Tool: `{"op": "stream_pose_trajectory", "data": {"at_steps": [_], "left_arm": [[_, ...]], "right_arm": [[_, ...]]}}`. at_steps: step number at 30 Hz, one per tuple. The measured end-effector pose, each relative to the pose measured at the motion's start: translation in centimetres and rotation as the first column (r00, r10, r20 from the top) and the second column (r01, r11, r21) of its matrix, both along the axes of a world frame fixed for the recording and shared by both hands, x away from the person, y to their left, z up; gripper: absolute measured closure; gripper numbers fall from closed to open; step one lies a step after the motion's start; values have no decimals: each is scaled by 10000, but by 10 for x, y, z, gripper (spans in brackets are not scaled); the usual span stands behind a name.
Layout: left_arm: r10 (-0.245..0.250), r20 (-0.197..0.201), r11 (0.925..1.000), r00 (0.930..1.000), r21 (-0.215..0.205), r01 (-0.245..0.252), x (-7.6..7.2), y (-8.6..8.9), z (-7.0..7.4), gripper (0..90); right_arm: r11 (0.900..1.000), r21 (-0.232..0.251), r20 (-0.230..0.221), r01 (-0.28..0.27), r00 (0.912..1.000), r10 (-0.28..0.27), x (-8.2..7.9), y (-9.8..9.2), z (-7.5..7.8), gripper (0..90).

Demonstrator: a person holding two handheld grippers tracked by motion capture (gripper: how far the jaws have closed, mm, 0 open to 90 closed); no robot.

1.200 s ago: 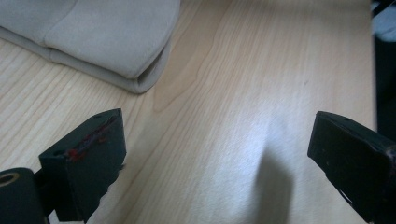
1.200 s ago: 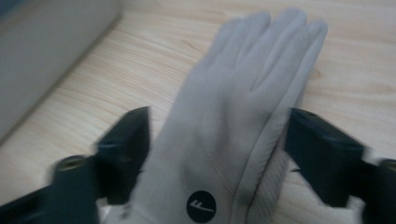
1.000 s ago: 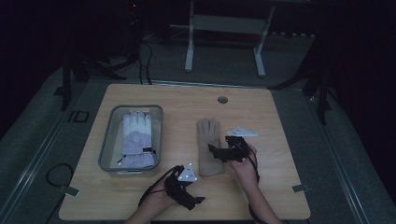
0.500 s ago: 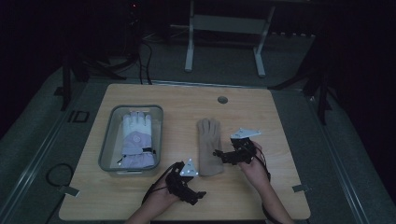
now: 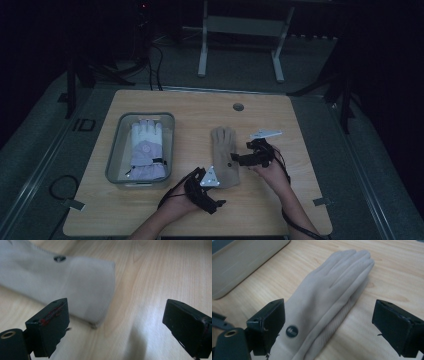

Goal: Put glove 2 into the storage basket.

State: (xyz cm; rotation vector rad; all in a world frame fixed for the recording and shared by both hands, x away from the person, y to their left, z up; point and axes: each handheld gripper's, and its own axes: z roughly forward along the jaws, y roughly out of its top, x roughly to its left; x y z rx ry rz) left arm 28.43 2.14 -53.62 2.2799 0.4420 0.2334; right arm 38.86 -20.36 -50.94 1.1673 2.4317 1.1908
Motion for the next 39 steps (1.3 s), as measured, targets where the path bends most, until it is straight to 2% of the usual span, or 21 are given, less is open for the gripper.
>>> {"op": "stream_pose_trajectory", "data": {"at_steps": [6,10,12,15,19,20,22,26,29,31,33,35,39], "left_arm": [[-235,306,9992,9993,324,225,11,-13,1,100],[-451,354,9979,9984,480,434,16,-19,-1,134],[-536,469,9969,9975,596,507,18,-21,-3,144],[-602,519,9961,9968,670,567,18,-23,-5,149],[-721,368,9955,9967,648,696,21,-25,-8,148],[-777,323,9951,9965,631,756,21,-26,-9,149],[-835,291,9943,9961,685,813,22,-28,-11,162],[-913,298,9933,9954,741,889,25,-28,-15,220],[-919,267,9936,9954,684,899,26,-27,-17,258],[-940,222,9936,9953,645,925,28,-25,-19,292],[-931,134,9941,9956,564,922,29,-24,-20,315],[-974,186,9936,9951,592,962,30,-24,-21,329],[-1010,157,9930,9948,629,998,31,-24,-22,334]], "right_arm": [[10000,-27,7,26,10000,-26,19,8,-1,111],[9999,141,-124,80,9999,-78,30,13,-2,111],[9997,223,-40,135,9999,-134,36,15,-3,111],[9988,400,-233,285,9993,-276,42,18,-7,111],[9996,209,-520,168,9985,-157,50,23,-17,111],[9995,85,-583,295,9979,-290,52,24,-20,111],[9994,246,-826,252,9963,-231,54,24,-25,113],[9994,170,-918,311,9953,-295,55,26,-33,160],[9995,122,-1119,298,9933,-283,56,26,-37,217],[9996,106,-1439,274,9893,-256,57,25,-41,250],[9990,424,-1614,167,9868,-97,57,23,-43,317],[9988,492,-1683,48,9857,36,57,22,-43,417],[9974,705,-2062,-117,9782,260,55,25,-42,607]]}}
